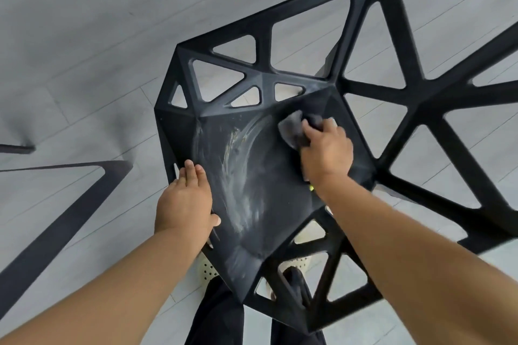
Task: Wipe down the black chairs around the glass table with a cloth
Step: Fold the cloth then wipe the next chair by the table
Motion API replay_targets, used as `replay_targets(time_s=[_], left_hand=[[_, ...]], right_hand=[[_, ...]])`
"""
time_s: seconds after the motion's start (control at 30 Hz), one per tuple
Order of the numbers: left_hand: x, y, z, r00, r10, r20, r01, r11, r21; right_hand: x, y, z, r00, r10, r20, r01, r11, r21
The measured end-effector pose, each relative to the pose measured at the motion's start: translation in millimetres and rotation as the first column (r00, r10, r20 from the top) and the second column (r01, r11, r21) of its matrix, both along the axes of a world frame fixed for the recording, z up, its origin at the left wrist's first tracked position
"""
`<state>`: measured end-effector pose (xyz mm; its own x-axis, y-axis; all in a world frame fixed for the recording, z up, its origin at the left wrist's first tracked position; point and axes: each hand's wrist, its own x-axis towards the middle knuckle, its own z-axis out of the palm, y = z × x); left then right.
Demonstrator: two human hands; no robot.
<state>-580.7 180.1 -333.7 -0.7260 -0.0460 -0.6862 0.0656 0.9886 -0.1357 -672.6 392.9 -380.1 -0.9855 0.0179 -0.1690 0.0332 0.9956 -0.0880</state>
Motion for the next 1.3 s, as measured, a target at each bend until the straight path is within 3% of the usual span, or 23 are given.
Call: replay_targets(time_s=[0.07, 0.17, 0.33, 0.43, 0.47, 0.53, 0.6, 0.7, 0.83, 0.9, 0.97, 1.03, 1.1, 1.2, 1.23, 1.3], left_hand=[[1, -2, -4, 1.000, 0.002, -0.016, -0.002, 1.000, 0.021], [3, -5, -6, 0.999, 0.030, -0.036, -0.028, 0.999, 0.045], [11, -3, -6, 0.984, 0.154, -0.093, -0.146, 0.985, 0.096], [14, -4, -8, 0.974, 0.191, -0.124, -0.177, 0.977, 0.120], [14, -6, -8, 0.974, 0.190, -0.120, -0.175, 0.976, 0.127], [14, -8, -11, 0.976, 0.186, -0.114, -0.169, 0.976, 0.140], [14, -9, -14, 0.973, 0.186, -0.133, -0.166, 0.975, 0.148], [16, -9, -15, 0.974, 0.190, -0.122, -0.170, 0.973, 0.155], [14, -8, -16, 0.970, 0.196, -0.140, -0.175, 0.973, 0.153], [13, -9, -13, 0.974, 0.186, -0.133, -0.164, 0.974, 0.159], [12, -8, -12, 0.976, 0.176, -0.125, -0.156, 0.975, 0.156], [12, -10, -11, 0.980, 0.160, -0.118, -0.141, 0.978, 0.153], [12, -11, -13, 0.981, 0.155, -0.119, -0.136, 0.978, 0.160], [13, -11, -14, 0.983, 0.141, -0.121, -0.123, 0.981, 0.149], [12, -10, -14, 0.984, 0.136, -0.115, -0.119, 0.983, 0.143], [11, -9, -14, 0.985, 0.133, -0.108, -0.118, 0.983, 0.138]], right_hand=[[-51, -5, -4, 0.991, -0.133, 0.030, 0.132, 0.991, 0.037], [-42, -44, -6, 0.975, -0.219, 0.025, 0.220, 0.972, -0.088], [53, -112, -8, 0.991, 0.133, 0.009, -0.123, 0.935, -0.332], [30, -82, -6, 0.926, 0.378, -0.015, -0.366, 0.886, -0.286], [13, -63, -9, 0.942, 0.332, -0.039, -0.332, 0.914, -0.234], [-22, -22, -12, 0.997, 0.072, -0.038, -0.076, 0.989, -0.128], [-38, -3, -14, 0.990, -0.144, 0.000, 0.143, 0.987, -0.069], [-22, -53, -11, 0.973, -0.225, 0.049, 0.228, 0.970, -0.088], [35, -135, -9, 0.993, 0.119, 0.023, -0.106, 0.944, -0.314], [24, -122, -7, 0.947, 0.318, -0.035, -0.314, 0.905, -0.288], [-4, -83, -9, 0.898, 0.441, -0.007, -0.437, 0.888, -0.143], [-31, -40, -15, 0.952, 0.306, -0.014, -0.307, 0.951, -0.033], [-41, -17, -16, 0.986, 0.161, -0.034, -0.162, 0.986, -0.025], [-32, -52, -14, 0.995, -0.084, 0.057, 0.086, 0.996, -0.033], [-21, -73, -11, 0.990, -0.107, 0.095, 0.114, 0.991, -0.074], [10, -112, -11, 0.997, 0.028, 0.066, -0.016, 0.983, -0.181]])
